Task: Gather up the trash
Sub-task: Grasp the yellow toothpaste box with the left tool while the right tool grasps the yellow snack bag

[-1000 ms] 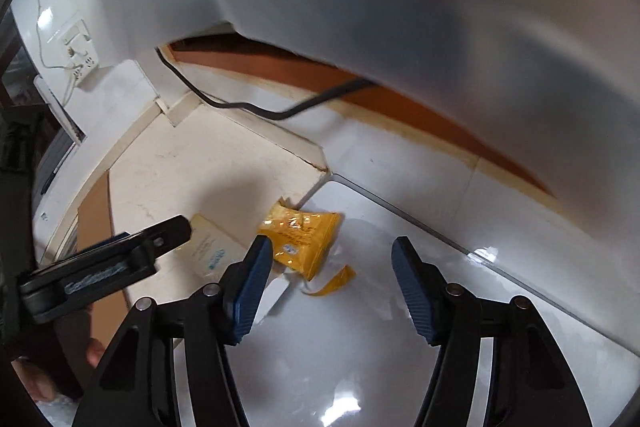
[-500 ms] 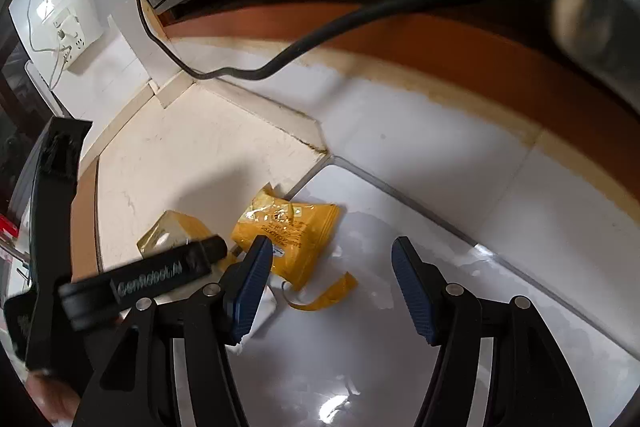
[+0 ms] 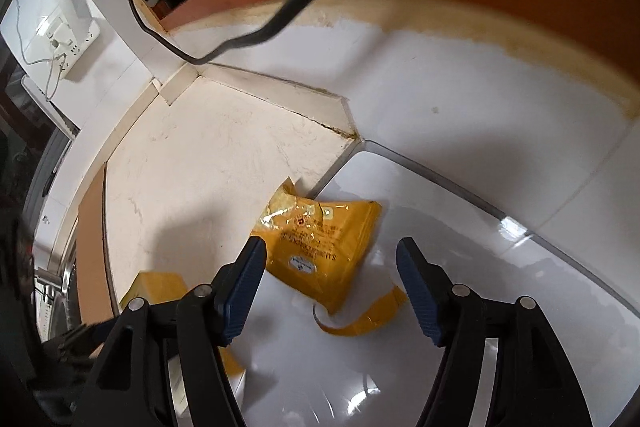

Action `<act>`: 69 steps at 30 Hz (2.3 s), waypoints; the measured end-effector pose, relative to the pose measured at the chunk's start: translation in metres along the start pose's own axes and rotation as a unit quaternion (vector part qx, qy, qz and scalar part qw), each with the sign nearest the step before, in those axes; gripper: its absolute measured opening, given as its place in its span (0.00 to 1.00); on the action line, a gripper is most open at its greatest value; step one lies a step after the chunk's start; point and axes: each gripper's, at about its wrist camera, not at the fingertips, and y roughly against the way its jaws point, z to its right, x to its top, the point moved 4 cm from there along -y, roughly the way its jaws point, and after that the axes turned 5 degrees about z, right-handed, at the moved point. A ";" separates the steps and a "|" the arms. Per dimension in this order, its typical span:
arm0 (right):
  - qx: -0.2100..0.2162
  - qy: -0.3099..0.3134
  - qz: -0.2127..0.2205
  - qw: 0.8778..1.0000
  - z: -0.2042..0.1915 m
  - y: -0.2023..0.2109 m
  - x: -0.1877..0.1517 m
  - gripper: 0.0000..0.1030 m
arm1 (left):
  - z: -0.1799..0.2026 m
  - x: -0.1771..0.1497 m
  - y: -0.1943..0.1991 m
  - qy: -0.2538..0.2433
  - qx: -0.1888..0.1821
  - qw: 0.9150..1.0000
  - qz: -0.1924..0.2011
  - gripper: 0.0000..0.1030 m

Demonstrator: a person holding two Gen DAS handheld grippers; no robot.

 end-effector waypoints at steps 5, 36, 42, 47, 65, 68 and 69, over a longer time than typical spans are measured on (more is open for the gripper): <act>0.000 -0.012 -0.006 1.000 0.001 -0.021 -0.002 0.67 | -0.007 -0.017 0.006 0.005 -0.020 1.000 -0.005 0.83; 0.063 0.069 0.006 0.996 -0.051 0.040 -0.092 0.16 | -0.029 -0.033 0.020 0.074 -0.107 0.991 -0.024 0.66; 0.079 0.060 -0.002 0.995 -0.050 0.053 -0.110 0.15 | -0.017 -0.037 0.013 0.079 -0.112 0.990 -0.034 0.74; 0.094 0.040 -0.013 0.995 -0.046 0.060 -0.120 0.15 | -0.007 -0.036 0.006 0.087 -0.102 0.990 -0.040 0.78; 0.036 -0.019 0.007 0.999 0.005 0.091 -0.124 0.15 | 0.003 -0.058 0.006 0.073 -0.067 0.995 -0.033 0.45; 0.031 -0.020 0.013 0.999 0.006 0.099 -0.126 0.15 | 0.008 -0.064 0.013 0.047 -0.057 0.997 -0.029 0.45; 0.029 -0.021 0.015 0.999 0.006 0.103 -0.128 0.15 | 0.010 -0.067 0.017 0.035 -0.058 0.997 -0.027 0.45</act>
